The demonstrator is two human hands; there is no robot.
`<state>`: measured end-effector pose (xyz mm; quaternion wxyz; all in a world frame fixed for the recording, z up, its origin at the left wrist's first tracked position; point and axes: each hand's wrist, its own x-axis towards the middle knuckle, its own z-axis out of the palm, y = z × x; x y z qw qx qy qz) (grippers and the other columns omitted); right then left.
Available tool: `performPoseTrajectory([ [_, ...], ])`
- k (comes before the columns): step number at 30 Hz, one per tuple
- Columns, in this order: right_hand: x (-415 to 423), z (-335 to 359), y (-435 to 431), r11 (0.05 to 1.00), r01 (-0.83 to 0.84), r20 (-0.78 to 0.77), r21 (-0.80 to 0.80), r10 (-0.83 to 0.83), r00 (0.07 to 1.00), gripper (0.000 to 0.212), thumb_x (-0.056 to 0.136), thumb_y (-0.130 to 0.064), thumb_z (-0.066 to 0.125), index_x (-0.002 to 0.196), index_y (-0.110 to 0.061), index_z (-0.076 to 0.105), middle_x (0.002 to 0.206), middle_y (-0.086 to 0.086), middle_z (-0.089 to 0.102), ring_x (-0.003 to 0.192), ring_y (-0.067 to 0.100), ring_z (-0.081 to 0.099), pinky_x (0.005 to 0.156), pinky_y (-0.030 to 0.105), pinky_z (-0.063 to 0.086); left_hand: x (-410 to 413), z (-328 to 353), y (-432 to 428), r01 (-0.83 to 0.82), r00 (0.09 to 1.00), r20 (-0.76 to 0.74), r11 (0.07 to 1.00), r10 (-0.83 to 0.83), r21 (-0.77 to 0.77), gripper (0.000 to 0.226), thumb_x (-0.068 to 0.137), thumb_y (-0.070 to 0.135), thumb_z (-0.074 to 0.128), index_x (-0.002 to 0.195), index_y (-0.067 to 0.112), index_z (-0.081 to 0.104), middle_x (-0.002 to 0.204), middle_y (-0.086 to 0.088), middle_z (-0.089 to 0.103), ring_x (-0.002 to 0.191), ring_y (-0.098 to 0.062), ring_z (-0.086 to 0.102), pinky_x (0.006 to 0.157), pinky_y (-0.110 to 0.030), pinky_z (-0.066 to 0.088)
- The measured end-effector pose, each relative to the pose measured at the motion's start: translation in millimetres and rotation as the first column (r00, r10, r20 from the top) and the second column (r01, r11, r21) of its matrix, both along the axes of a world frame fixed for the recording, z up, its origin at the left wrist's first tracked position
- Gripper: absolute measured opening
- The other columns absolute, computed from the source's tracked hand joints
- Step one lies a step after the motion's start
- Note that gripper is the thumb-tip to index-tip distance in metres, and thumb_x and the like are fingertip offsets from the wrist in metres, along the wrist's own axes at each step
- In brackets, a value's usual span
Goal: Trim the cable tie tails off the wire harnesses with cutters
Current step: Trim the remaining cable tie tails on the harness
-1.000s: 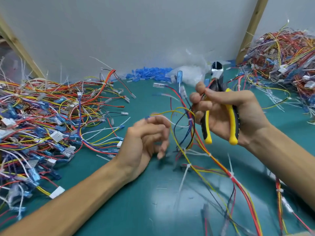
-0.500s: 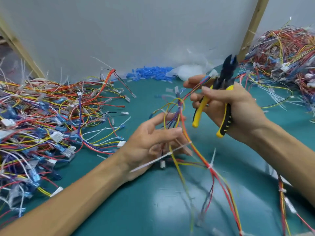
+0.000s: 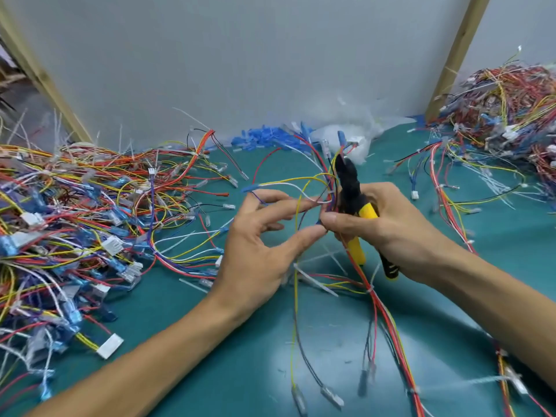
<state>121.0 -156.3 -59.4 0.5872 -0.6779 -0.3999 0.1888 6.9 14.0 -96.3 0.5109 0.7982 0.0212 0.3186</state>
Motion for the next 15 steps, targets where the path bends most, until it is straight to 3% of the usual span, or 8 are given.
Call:
performPoseTrajectory([
  [3, 2, 3, -1, 0.999, 0.032, -0.036, 0.016, -0.032, 0.999, 0.019, 0.088, -0.021, 0.076, 0.081, -0.005, 0.067, 0.066, -0.001, 0.058, 0.060, 0.010, 0.050, 0.057, 0.015, 0.040, 3, 3, 9, -0.028, 0.997, 0.068, 0.990, 0.037, -0.137, 0.020, 0.092, 0.020, 0.076, 0.109, 0.031, 0.080, 0.108, 0.003, 0.074, 0.107, -0.020, 0.071, 0.090, -0.040, 0.058],
  [5, 3, 3, 0, 0.999, 0.037, -0.061, 0.023, -0.035, 0.998, 0.018, 0.088, -0.019, 0.074, 0.079, -0.007, 0.064, 0.066, -0.001, 0.057, 0.063, 0.015, 0.048, 0.060, 0.019, 0.040, 4, 5, 13, -0.033, 0.995, 0.082, 0.972, 0.053, -0.231, 0.019, 0.096, 0.008, 0.071, 0.107, 0.021, 0.080, 0.091, -0.003, 0.078, 0.084, -0.020, 0.075, 0.080, -0.032, 0.060],
  [8, 5, 3, 0, 0.996, 0.082, -0.112, 0.046, -0.076, 0.991, 0.020, 0.097, -0.006, 0.070, 0.080, -0.001, 0.060, 0.069, 0.003, 0.054, 0.064, 0.018, 0.046, 0.063, 0.025, 0.039, 4, 11, 18, -0.053, 0.990, 0.102, 0.934, 0.094, -0.353, 0.017, 0.098, 0.002, 0.066, 0.106, 0.012, 0.077, 0.072, -0.008, 0.074, 0.058, -0.025, 0.070, 0.062, -0.031, 0.060],
  [11, 9, 7, -2, 0.995, 0.094, -0.120, 0.022, -0.091, 0.989, 0.022, 0.099, -0.004, 0.064, 0.079, 0.002, 0.058, 0.069, 0.006, 0.050, 0.058, 0.012, 0.043, 0.057, 0.018, 0.039, 4, 16, 29, -0.035, 0.993, 0.086, 0.874, 0.087, -0.484, 0.012, 0.096, 0.005, 0.068, 0.106, 0.011, 0.073, 0.062, -0.007, 0.060, 0.033, -0.018, 0.045, 0.039, -0.026, 0.044],
  [13, 13, 8, -4, 0.997, 0.076, -0.151, 0.007, -0.074, 0.986, 0.017, 0.094, -0.009, 0.071, 0.081, -0.003, 0.061, 0.070, 0.006, 0.051, 0.060, 0.014, 0.043, 0.061, 0.022, 0.040, 4, 19, 37, -0.006, 0.992, 0.100, 0.833, 0.074, -0.553, 0.012, 0.093, 0.003, 0.069, 0.102, 0.011, 0.070, 0.057, -0.003, 0.046, 0.035, -0.012, 0.025, 0.038, -0.018, 0.026],
  [15, 16, 9, -6, 0.999, 0.043, -0.204, -0.005, -0.043, 0.978, 0.014, 0.085, -0.016, 0.071, 0.080, -0.007, 0.063, 0.069, 0.004, 0.052, 0.062, 0.017, 0.044, 0.063, 0.027, 0.040, 3, 24, 44, -0.023, 0.985, 0.131, 0.841, 0.111, -0.540, 0.017, 0.085, -0.001, 0.070, 0.097, 0.011, 0.070, 0.056, 0.004, 0.039, 0.043, -0.009, 0.022, 0.042, -0.017, 0.019],
])
